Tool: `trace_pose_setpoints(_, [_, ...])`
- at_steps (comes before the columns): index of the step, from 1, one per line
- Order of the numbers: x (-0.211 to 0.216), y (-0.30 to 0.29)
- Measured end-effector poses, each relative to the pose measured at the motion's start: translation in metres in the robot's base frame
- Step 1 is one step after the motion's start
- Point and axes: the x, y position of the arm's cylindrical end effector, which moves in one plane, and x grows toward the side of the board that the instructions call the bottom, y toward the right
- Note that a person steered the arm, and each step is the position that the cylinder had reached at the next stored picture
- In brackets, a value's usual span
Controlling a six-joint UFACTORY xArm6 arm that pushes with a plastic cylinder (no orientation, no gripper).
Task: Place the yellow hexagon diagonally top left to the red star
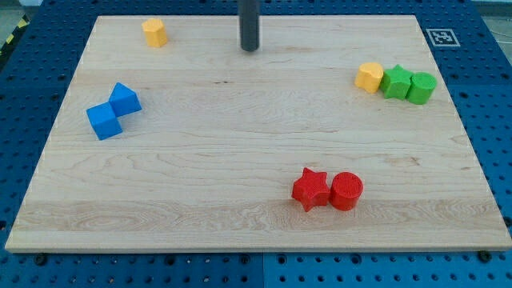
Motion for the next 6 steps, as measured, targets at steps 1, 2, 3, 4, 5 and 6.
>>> trace_pose_setpoints(1, [0.029, 0.015])
trace_pose_setpoints(2, [0.032, 0.015])
trace_pose_setpoints(3, [0.032, 0.015])
trace_pose_setpoints(4, [0.032, 0.015])
trace_pose_setpoints(5, [0.032, 0.019])
trace_pose_setpoints(6, [0.032, 0.029])
